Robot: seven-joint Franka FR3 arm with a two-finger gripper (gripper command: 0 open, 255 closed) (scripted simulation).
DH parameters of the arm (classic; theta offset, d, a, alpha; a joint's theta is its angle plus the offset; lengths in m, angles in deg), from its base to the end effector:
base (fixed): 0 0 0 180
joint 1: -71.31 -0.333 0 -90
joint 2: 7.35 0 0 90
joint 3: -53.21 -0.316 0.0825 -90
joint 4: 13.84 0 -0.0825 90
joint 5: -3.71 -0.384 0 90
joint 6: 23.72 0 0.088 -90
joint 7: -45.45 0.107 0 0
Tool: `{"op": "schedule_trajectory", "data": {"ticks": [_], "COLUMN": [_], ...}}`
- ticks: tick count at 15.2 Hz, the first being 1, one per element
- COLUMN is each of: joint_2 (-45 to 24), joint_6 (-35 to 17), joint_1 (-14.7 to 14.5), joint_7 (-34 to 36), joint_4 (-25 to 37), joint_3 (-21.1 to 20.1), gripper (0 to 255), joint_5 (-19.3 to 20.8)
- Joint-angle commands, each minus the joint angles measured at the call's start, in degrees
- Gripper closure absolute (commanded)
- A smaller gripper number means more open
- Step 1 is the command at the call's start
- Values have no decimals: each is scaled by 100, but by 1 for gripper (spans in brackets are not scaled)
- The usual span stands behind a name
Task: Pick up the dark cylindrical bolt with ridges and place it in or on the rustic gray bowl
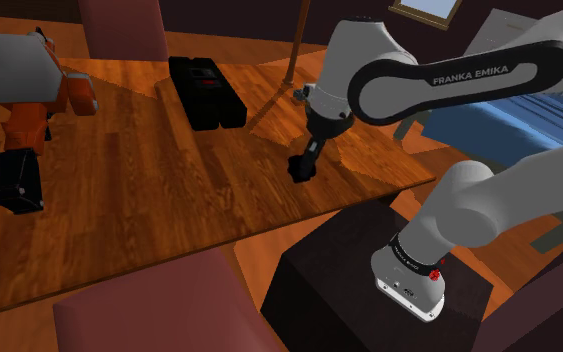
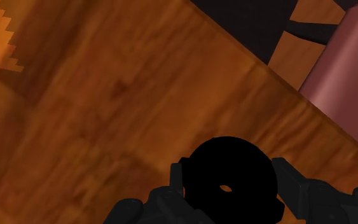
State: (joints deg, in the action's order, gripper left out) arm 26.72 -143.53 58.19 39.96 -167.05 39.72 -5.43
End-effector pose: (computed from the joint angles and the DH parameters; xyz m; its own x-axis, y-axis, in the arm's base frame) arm 0.3180 0.1644 0.4143 0.9040 0.4275 0.0044 0.4275 -0.9040 -0.0071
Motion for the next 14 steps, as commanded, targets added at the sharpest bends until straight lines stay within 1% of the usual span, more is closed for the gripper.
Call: {"op": "schedule_trajectory", "data": {"ticks": [1, 14], "joint_2": [76, 337], "joint_6": [187, 1283], "joint_1": [10, 42], "joint_7": [-12, 5], "joint_4": [109, 944], "joint_3": [33, 161], "gripper": [255, 255], "joint_5": [21, 118]}}
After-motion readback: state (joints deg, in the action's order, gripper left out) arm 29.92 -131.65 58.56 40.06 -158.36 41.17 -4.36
